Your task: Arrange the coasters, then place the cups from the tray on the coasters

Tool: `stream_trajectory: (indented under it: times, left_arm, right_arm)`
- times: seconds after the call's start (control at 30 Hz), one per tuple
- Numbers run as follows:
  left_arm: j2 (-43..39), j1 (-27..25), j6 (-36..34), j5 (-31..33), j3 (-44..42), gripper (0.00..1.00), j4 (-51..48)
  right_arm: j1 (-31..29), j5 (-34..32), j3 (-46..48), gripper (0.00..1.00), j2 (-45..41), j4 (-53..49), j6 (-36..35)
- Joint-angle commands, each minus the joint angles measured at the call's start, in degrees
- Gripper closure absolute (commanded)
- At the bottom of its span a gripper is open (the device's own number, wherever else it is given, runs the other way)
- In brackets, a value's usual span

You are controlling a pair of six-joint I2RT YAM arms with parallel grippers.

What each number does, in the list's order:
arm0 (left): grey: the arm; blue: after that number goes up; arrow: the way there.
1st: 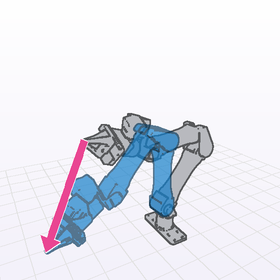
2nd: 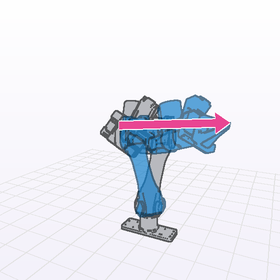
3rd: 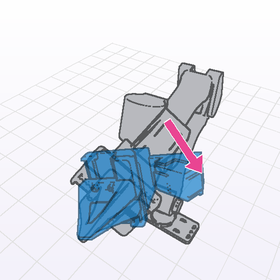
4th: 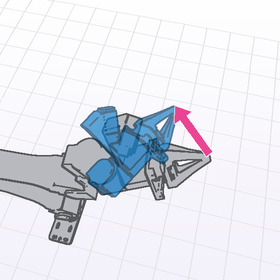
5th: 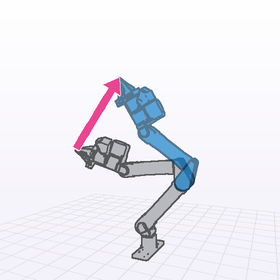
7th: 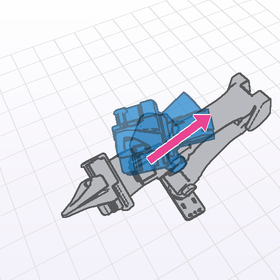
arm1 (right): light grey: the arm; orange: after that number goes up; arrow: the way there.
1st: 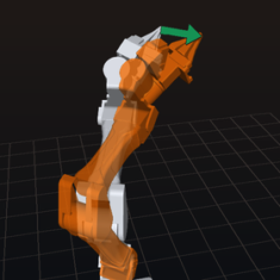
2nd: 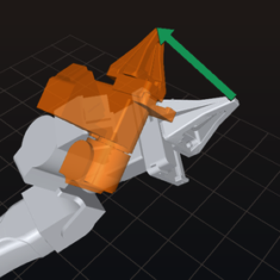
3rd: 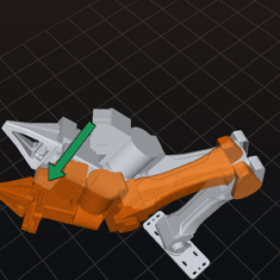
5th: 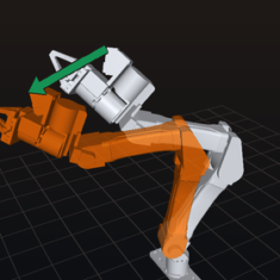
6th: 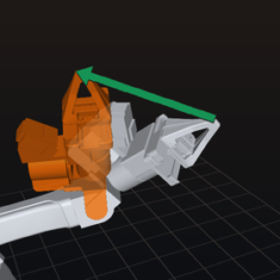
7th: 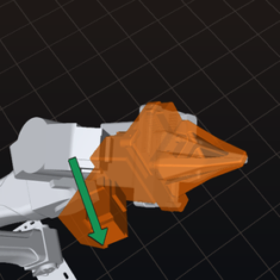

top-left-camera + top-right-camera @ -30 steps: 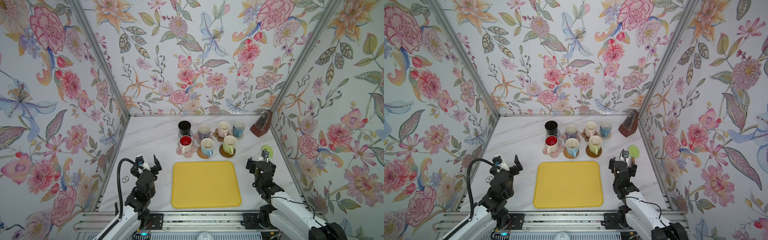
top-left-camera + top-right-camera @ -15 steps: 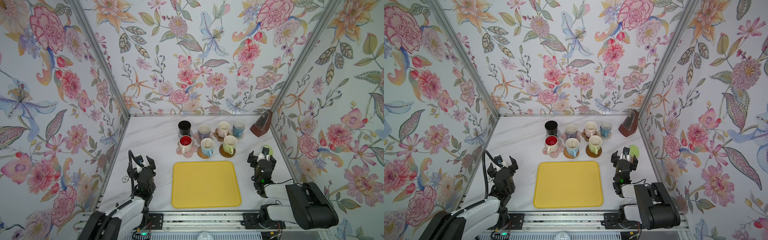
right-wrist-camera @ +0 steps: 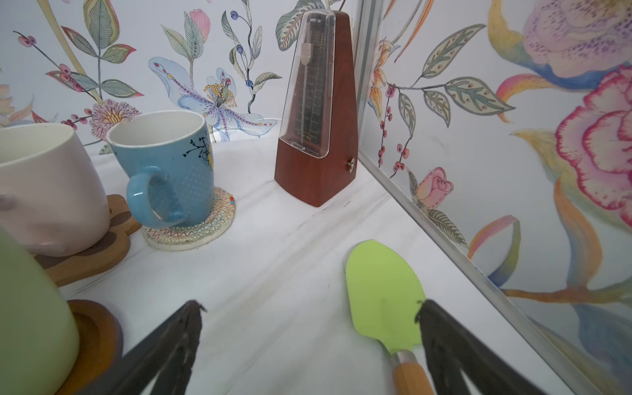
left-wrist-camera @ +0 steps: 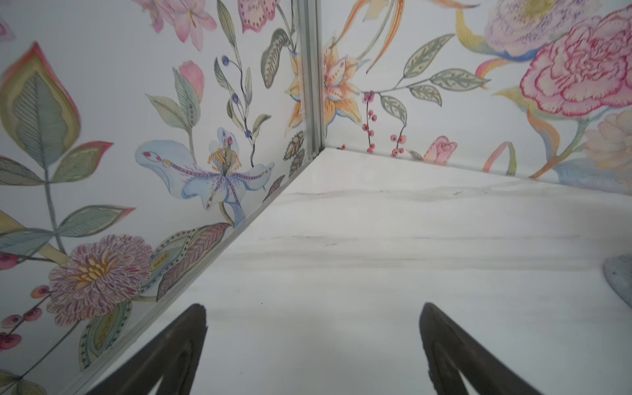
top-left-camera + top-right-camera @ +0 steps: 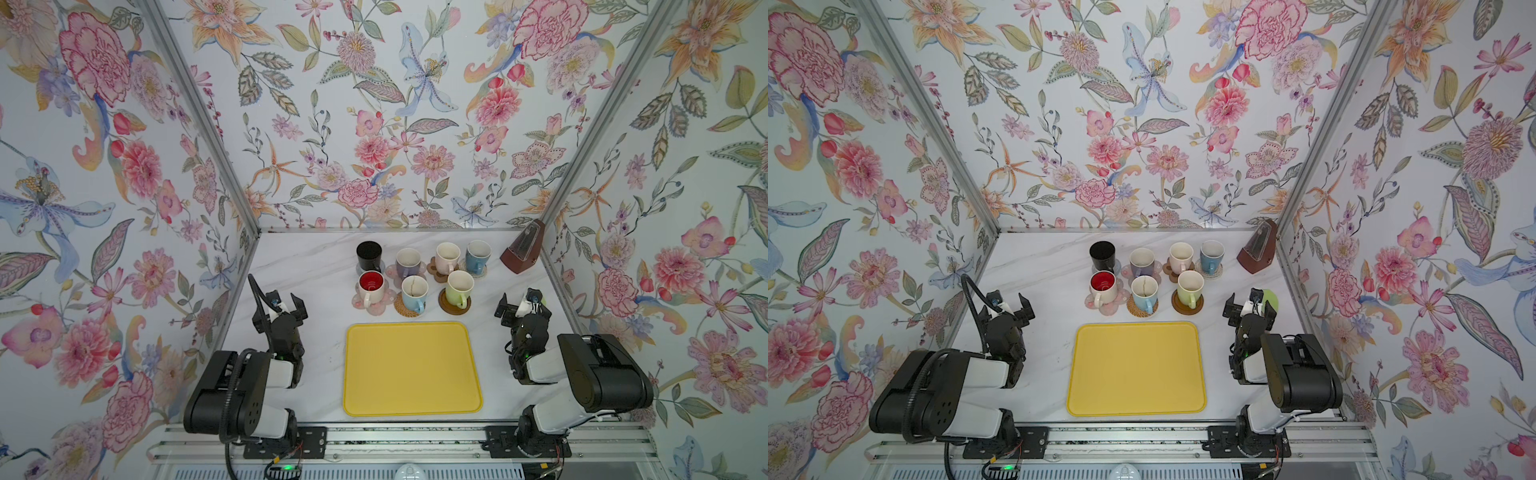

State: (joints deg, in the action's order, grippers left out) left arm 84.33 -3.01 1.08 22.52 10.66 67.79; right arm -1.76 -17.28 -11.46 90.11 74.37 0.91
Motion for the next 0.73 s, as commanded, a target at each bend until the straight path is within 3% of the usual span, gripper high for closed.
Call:
stream_trajectory:
  times: [0.0,0.07,0.13,0.23,0.3,0.7]
  left_arm:
    - [1.6,0.7,-0.3,-5.6,2.3,0.01,0.9]
    - [7.6,0.9,-1.7,-6.0,2.4,0.01,8.9]
    - [3.3,1.0,-0.7,-7.3,5.9,0.01,-3.5]
    - [7.0,0.9,-1.9,-6.9,4.2,0.01,5.6]
    - [5.7,0.8,-1.0,-6.8,4.9,0.01,0.8]
    - [6.3,0.8,-1.5,-6.9,4.3,0.01,4.0]
  right_arm:
    - [0.4,1.0,-1.1,0.01,-0.6,-1.1,1.0]
    - [0.8,1.7,-2.1,0.01,-0.9,-3.8,1.5]
    - [1.5,2.9,-2.9,0.01,-1.1,-5.4,2.0]
    - [2.6,5.5,-4.1,0.01,-1.3,-8.4,2.7]
    - [3.2,6.4,-4.6,0.01,-1.3,-9.5,3.0]
    - [4.8,9.7,-5.8,0.01,-1.5,-11.9,3.8]
